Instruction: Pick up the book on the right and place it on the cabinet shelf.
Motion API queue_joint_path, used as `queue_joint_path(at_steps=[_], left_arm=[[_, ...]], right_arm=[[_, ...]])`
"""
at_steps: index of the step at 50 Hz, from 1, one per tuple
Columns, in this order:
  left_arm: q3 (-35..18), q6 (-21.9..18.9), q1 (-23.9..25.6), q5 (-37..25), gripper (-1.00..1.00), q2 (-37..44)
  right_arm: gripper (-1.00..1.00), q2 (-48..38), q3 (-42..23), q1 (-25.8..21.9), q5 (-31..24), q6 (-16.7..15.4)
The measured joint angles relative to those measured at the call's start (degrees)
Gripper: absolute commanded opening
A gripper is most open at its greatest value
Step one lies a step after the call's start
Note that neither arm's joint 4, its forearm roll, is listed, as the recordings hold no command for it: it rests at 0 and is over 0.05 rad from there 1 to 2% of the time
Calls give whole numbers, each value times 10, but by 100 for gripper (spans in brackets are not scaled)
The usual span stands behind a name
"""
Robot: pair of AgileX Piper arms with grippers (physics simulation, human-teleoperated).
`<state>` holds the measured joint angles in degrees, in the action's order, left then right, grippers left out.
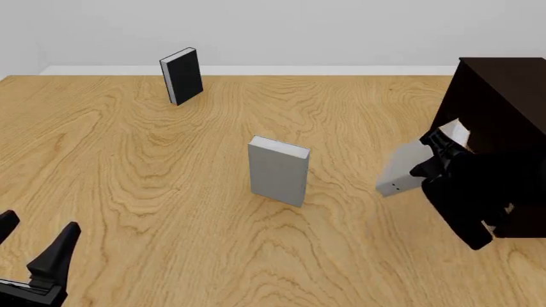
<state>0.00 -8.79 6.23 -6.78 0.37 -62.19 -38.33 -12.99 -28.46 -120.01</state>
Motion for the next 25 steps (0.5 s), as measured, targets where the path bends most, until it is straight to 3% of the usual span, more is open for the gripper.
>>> queue_joint_path(at_steps=[19,25], left_arm=[[0,-7,4,2,100,1],[0,-7,5,2,100,1]], right_arm=[[-100,-33,-12,49,116,0],[-100,-61,-22,52,172,14]])
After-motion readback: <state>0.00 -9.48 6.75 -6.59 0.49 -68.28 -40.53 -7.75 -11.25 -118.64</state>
